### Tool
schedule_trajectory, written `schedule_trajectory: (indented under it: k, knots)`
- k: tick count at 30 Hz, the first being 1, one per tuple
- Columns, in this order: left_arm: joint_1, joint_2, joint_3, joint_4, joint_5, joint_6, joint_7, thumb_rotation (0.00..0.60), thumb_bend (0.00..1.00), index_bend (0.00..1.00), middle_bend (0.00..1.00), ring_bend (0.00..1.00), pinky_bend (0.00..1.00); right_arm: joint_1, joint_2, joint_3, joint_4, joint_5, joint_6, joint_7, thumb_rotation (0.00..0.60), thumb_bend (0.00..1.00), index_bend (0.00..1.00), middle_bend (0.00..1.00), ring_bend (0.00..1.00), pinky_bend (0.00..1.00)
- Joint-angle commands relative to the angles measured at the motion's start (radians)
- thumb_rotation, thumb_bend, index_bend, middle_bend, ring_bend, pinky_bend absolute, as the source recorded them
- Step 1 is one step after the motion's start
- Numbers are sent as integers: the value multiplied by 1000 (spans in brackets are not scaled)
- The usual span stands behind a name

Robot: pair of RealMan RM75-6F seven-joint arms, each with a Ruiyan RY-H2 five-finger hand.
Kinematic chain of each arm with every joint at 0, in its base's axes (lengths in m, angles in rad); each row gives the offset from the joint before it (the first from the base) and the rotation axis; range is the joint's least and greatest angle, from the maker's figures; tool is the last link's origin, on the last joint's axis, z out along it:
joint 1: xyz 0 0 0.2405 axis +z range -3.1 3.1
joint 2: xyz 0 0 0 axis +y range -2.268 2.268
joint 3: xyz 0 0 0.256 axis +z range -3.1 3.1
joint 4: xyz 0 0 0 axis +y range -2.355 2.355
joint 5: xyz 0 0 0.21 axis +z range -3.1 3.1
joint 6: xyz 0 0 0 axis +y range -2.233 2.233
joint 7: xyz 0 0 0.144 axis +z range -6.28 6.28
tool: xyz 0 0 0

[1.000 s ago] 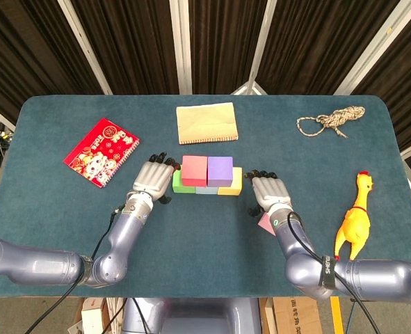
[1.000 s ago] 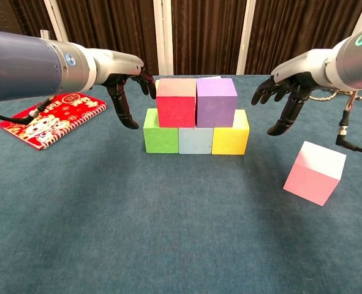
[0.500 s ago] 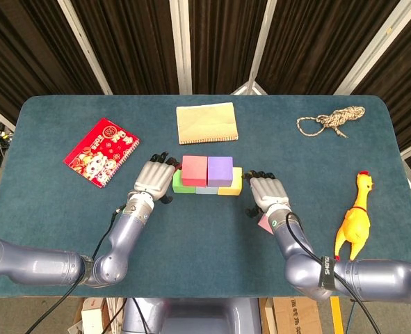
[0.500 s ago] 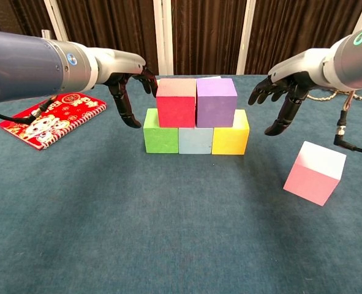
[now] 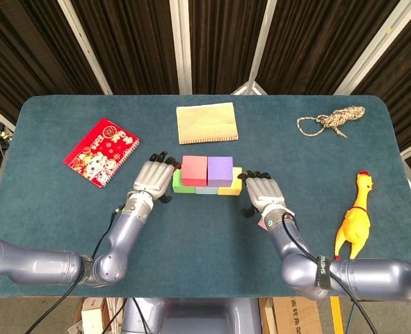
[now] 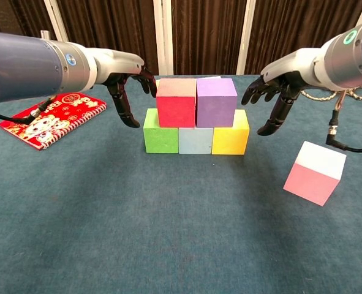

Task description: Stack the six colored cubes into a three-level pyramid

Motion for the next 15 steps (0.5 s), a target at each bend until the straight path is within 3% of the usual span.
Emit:
schedule_trajectory:
  k: [1,15]
  knots:
    - [1,1,-1,0,3,0,-1,600,292,227,134,8,87,4,-3,3,-1,1,4,-1,600,341,150,89,0,0]
    - [3,-6,-3,4,13,-7,-8,600,292,229,135,8,86,16,-12,4,8,21,5,-6,600,341,151,89,0,0]
